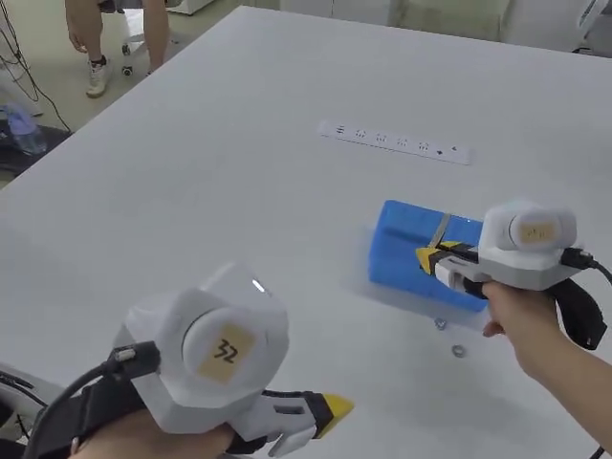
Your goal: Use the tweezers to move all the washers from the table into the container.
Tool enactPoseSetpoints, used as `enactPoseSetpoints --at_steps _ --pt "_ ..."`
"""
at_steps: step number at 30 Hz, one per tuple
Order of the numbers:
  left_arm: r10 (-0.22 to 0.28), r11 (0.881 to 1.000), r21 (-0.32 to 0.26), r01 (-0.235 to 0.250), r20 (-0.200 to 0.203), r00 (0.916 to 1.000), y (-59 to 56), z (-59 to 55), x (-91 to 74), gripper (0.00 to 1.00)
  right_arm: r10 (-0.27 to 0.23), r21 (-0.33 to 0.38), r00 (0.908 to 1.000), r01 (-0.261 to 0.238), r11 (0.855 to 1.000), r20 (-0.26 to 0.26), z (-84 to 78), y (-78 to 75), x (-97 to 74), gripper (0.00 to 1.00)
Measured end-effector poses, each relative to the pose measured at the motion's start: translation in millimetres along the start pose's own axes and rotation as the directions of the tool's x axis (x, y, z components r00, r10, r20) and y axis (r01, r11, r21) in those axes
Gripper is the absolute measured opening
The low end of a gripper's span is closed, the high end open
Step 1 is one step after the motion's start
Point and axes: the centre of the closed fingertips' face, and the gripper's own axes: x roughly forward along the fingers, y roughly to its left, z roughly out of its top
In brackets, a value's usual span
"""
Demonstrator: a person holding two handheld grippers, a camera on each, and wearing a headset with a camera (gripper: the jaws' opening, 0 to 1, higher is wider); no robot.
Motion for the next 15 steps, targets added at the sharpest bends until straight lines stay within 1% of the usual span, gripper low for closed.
enactPoseSetpoints --at_steps 2,3,4,5,6,7,8,9,11,13,15 --pt "-0.002 1.0 0.001 0.002 0.0 1.0 -0.5 -0.1 0.0 0.92 0.01 0.007 0.9999 -0.009 1.0 -0.008 0.5 1.6 -1.8 0.04" --pt "-0.003 1.0 0.0 0.003 0.0 1.0 -0.8 -0.3 0.1 0.92 0.008 -0.001 0.9999 -0.008 1.0 -0.013 0.2 2.2 -2.9 0.04" --pt "-0.005 1.0 0.001 0.005 -0.003 1.0 -1.4 -0.7 0.2 0.92 -0.001 -0.029 0.9999 0.001 1.0 -0.017 0.3 0.9 -4.1 0.04" --pt "-0.005 1.0 0.003 0.005 -0.004 1.0 -1.4 -0.9 0.4 0.92 -0.008 -0.042 0.9999 0.008 0.999 -0.013 1.6 0.2 -5.7 0.04" --pt "-0.005 1.0 0.005 0.005 -0.003 1.0 -1.5 -0.6 0.4 0.92 -0.008 -0.056 1.0 0.008 0.998 -0.002 4.2 1.2 -7.8 0.04" --pt "-0.007 1.0 0.004 0.007 0.0 1.0 -1.9 -0.3 0.7 0.92 -0.007 -0.05 0.9999 0.007 0.999 0.009 7.3 1.7 -11.8 0.04" --pt "-0.009 1.0 0.002 0.009 0.001 1.0 -2.4 0.0 0.9 0.92 -0.005 -0.046 0.9999 0.005 0.999 0.015 6.9 -1.1 -11.4 0.04" --pt "-0.011 1.0 0.003 0.011 0.0 0.9999 -3.0 0.2 1.4 0.92 -0.004 -0.042 0.9997 0.005 0.999 0.026 9.9 -2.5 -14.4 0.04" --pt "-0.013 1.0 0.008 0.013 0.002 0.9999 -4.1 1.2 2.0 0.92 -0.003 -0.051 0.9987 0.005 0.999 0.052 22.3 -1.3 -23.3 0.04" --pt "-0.016 1.0 0.01 0.016 0.006 0.9999 -5.1 2.6 2.2 0.92 -0.003 -0.054 0.9977 0.006 0.999 0.068 28.3 -3.5 -30.1 0.04" --pt "-0.019 1.0 0.013 0.019 0.008 0.9998 -6.2 3.6 2.5 0.92 0.005 -0.049 0.996 -0.001 0.999 0.089 34.9 -1.3 -35.0 0.04"
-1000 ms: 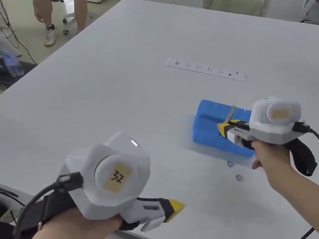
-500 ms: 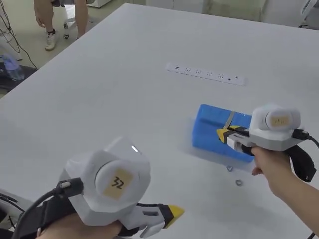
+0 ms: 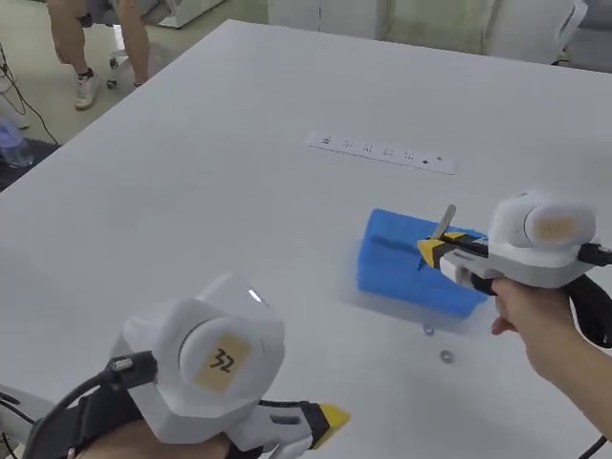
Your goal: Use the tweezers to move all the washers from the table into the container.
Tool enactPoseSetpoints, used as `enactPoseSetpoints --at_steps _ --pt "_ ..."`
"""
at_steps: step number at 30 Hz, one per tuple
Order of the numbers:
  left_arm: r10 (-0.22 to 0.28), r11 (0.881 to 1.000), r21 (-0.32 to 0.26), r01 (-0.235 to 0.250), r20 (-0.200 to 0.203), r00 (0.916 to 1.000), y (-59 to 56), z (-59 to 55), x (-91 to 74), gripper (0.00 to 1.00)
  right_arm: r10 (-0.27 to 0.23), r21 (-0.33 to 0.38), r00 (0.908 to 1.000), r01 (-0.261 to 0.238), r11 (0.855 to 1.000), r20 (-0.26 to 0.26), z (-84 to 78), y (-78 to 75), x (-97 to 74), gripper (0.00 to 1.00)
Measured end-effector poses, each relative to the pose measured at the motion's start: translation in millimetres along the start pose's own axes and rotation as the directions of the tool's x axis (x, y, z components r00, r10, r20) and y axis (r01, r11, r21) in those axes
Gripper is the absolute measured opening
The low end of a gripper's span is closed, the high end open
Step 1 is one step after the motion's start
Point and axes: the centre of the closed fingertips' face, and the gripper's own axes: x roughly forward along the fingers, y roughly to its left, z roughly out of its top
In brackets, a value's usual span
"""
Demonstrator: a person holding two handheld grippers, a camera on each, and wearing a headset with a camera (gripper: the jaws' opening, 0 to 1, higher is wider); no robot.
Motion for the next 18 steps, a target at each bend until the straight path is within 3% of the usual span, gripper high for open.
enactPoseSetpoints --at_steps 9,18 --pt "-0.005 1.0 0.007 0.005 -0.005 1.0 -2.6 -1.5 -1.5 0.91 0.011 0.026 0.9964 -0.014 1.0 0.084 20.8 11.4 -28.9 0.04" --pt "-0.014 1.0 -0.003 0.014 -0.005 0.9999 -4.3 -3.7 -2.4 0.92 0.027 0.037 0.9948 -0.03 0.999 0.099 17.4 30.6 -53.1 0.04"
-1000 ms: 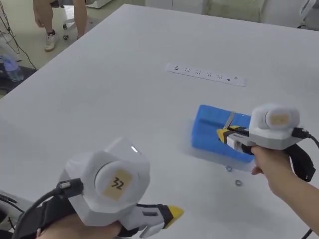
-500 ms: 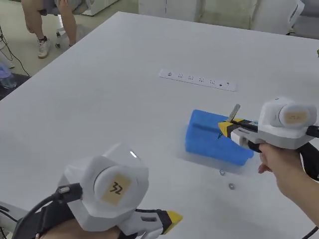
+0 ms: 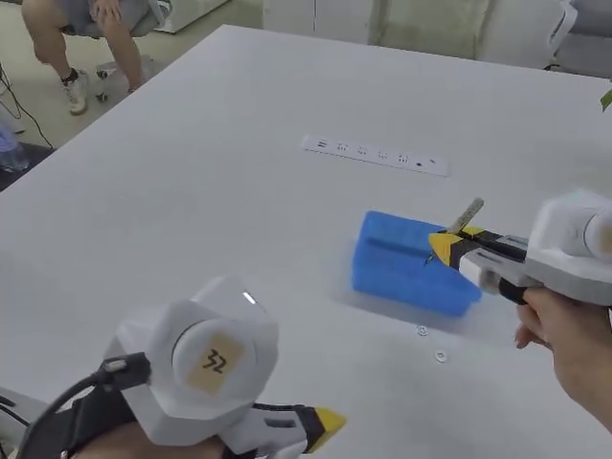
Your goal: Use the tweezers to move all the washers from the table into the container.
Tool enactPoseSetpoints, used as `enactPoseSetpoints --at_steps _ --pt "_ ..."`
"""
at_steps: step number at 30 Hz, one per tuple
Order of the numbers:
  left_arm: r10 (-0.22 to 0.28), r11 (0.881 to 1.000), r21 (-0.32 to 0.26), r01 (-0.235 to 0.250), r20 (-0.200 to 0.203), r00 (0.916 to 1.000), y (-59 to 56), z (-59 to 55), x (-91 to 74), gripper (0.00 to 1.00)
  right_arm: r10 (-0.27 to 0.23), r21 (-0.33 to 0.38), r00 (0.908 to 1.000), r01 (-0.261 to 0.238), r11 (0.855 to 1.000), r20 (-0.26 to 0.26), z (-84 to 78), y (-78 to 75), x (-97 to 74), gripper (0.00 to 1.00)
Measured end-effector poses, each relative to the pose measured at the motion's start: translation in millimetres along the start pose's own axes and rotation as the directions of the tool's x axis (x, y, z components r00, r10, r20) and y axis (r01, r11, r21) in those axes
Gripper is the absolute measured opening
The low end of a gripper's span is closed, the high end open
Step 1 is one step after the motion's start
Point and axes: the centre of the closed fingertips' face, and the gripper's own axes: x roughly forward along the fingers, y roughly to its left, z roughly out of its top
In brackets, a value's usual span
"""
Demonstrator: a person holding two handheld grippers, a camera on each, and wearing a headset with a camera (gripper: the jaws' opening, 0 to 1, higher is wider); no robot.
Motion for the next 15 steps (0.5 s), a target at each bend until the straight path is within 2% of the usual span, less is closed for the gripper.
enactPoseSetpoints --at_steps 4,12,15 --pt "-0.004 1.0 -0.003 0.004 0.005 1.0 -0.5 1.0 0.0 0.92 0.007 -0.005 0.9998 -0.008 1.0 -0.016 -6.7 5.8 -4.7 0.04" --pt "-0.005 1.0 0.0 0.005 0.003 1.0 -1.0 1.4 0.9 0.91 0.01 0.029 0.9992 -0.009 1.0 -0.038 -25.4 10.5 -9.8 0.04" --pt "-0.006 1.0 -0.002 0.006 -0.011 0.9999 -2.0 -2.8 2.4 0.91 0.009 0.036 0.9984 -0.007 0.999 -0.056 -34.6 10.1 -10.6 0.04"
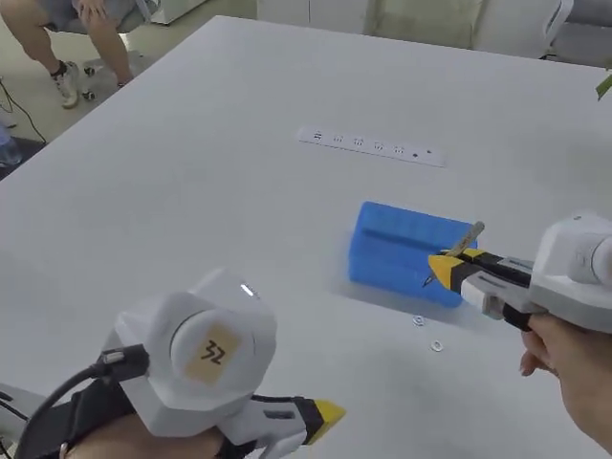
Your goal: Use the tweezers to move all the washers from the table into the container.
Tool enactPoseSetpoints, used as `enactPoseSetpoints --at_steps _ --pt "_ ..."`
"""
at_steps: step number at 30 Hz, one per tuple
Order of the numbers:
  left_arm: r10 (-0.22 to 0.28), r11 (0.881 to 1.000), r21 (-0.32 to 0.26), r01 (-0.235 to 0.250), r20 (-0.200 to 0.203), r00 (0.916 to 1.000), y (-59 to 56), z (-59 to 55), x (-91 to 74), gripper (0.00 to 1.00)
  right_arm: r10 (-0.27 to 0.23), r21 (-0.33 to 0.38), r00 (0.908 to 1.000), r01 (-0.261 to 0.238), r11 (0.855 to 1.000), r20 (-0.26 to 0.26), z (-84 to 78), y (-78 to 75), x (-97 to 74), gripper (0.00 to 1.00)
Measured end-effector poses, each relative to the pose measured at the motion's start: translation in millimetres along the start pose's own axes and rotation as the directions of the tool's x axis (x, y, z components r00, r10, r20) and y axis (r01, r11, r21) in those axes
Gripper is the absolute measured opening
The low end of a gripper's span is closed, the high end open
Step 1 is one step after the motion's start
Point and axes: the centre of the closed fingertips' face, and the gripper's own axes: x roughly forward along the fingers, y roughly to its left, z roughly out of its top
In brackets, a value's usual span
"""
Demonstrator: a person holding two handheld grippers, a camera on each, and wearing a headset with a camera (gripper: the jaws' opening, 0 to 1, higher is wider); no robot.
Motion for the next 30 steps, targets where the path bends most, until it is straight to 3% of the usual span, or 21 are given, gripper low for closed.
enactPoseSetpoints --at_steps 10,21,24,30 --pt "-0.006 1.0 0.001 0.006 -0.015 0.9999 -3.0 -2.0 1.0 0.91 -0.006 0.031 0.998 0.008 0.999 -0.063 -32.7 -9.5 7.2 0.05" --pt "-0.004 1.0 0.003 0.004 -0.033 0.9994 -2.6 -4.2 2.7 0.91 -0.014 0.028 0.9954 0.017 0.999 -0.094 -49.9 -28.9 23.9 0.05" --pt "-0.006 1.0 0.004 0.006 -0.039 0.9992 -3.6 -5.2 3.1 0.91 -0.012 0.06 0.9951 0.018 0.998 -0.098 -54.2 -28.3 25.8 0.05" --pt "-0.006 1.0 0.001 0.006 -0.051 0.9987 -3.3 -8.7 4.0 0.91 -0.019 0.052 0.995 0.024 0.998 -0.098 -57.7 -28.7 26.2 0.05"
